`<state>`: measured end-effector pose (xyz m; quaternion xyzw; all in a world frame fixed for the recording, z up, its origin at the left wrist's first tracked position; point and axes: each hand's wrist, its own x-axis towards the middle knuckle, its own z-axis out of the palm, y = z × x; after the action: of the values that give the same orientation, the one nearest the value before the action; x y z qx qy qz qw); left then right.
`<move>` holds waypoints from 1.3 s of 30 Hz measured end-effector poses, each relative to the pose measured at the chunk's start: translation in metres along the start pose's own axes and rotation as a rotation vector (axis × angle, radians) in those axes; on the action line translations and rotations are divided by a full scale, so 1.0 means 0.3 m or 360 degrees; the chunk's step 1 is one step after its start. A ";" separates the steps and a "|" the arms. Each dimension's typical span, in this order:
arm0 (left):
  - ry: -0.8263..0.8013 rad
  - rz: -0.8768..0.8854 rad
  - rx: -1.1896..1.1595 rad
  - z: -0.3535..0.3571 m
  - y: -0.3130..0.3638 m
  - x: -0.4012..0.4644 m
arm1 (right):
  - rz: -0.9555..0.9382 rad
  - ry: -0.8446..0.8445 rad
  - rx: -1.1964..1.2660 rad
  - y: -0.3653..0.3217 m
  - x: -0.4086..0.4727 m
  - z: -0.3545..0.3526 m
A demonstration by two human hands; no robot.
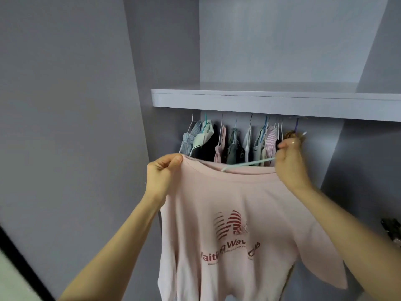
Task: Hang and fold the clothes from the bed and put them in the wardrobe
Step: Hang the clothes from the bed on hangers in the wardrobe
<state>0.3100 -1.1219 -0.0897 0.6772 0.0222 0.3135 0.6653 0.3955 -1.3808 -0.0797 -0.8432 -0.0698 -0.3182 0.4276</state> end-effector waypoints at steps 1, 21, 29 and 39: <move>0.0017 0.0011 -0.0014 -0.003 0.006 0.003 | -0.0078 -0.0102 -0.0078 0.001 -0.019 0.019; -0.0432 0.0372 0.1176 -0.042 -0.048 0.026 | -0.0118 -0.0307 0.0056 -0.029 -0.038 0.003; -0.0507 -0.0033 0.1360 -0.096 -0.130 0.041 | -0.0194 -0.0294 0.0013 -0.012 -0.044 -0.001; -0.0943 0.0376 0.1421 0.029 -0.157 0.026 | -0.0215 -0.0390 -0.0059 0.006 -0.087 0.022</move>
<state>0.3383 -1.1207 -0.1290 0.9510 -0.1114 0.1421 0.2511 0.3788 -1.3729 -0.0993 -0.8769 -0.1722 -0.2421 0.3779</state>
